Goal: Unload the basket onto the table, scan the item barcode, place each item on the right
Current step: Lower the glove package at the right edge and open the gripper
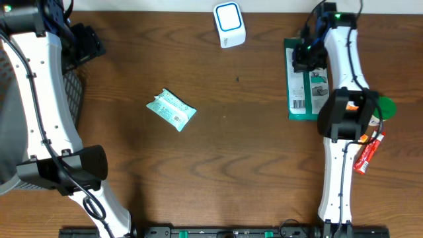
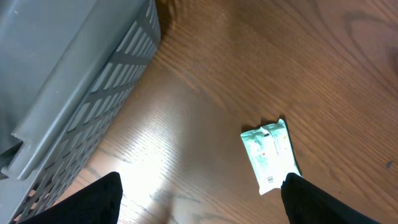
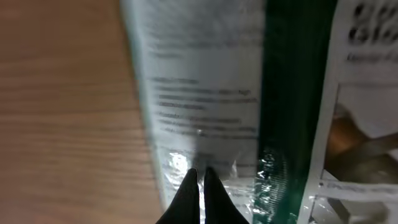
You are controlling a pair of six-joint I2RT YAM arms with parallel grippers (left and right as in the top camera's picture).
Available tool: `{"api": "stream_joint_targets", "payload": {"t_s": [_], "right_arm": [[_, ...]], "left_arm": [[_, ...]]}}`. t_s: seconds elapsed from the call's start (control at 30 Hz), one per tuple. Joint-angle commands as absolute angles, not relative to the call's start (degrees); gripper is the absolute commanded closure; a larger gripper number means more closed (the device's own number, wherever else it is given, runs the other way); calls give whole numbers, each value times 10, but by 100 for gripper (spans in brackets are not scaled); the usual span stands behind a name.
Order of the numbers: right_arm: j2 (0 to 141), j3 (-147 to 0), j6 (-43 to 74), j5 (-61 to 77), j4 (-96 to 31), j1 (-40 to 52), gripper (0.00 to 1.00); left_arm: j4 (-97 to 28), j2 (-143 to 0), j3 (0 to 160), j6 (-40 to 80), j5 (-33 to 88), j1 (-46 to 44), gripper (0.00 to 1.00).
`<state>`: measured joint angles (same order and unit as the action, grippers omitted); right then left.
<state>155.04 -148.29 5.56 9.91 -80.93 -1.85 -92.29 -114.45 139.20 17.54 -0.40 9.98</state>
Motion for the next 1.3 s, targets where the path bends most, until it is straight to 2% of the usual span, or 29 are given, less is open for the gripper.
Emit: {"api": "stream_joint_targets", "payload": {"t_s": [0.0,0.13,0.87,1.27], "right_arm": [[1563,-1484,113,-4,-828,-16,99],[1564,-1484,118,-41,-864,-20,99],[1564,-1479,126,-45,-973,-39,99],[1564,-1365,126,-90,-973,-48,99]], "left_arm": [[-955,-1149,1394,168,-11,102,18],[-955,-1149,1394,168,-11,102,18],[-955,-1149,1394,168,-11,102,18],[-955,-1149,1394,168,-11,102,18]]}}
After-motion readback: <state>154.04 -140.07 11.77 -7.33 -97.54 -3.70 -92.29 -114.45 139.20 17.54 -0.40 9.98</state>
